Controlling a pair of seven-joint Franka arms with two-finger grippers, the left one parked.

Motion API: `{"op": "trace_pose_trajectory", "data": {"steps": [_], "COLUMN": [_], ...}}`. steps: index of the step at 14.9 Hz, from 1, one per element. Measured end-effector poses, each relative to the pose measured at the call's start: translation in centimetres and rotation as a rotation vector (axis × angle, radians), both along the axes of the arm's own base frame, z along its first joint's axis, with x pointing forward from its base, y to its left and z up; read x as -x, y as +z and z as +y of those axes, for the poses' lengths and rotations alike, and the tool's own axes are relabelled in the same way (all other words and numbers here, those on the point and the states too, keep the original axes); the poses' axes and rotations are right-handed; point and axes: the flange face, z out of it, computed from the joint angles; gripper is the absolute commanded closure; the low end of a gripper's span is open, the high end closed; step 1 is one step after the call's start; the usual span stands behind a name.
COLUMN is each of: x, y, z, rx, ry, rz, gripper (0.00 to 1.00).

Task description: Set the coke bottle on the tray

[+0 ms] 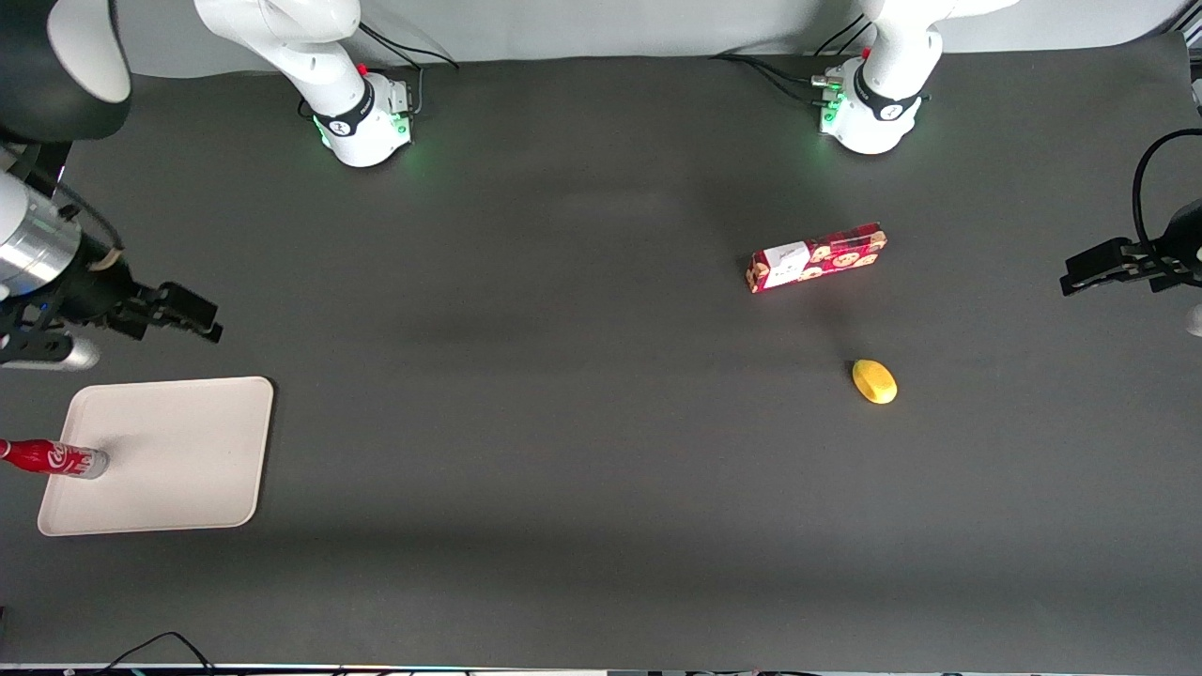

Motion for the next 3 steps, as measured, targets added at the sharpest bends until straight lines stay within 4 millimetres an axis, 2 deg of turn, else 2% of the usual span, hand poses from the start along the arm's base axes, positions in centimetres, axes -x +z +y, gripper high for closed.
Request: {"op": "trace_pose_trajectory", "data": {"steps": [3], "x": [2.6], "y": [-0.7], "z": [-0.6], "rx": [0.013], "ry": [-0.019], "rz": [0.034], "gripper": [0.00]}}
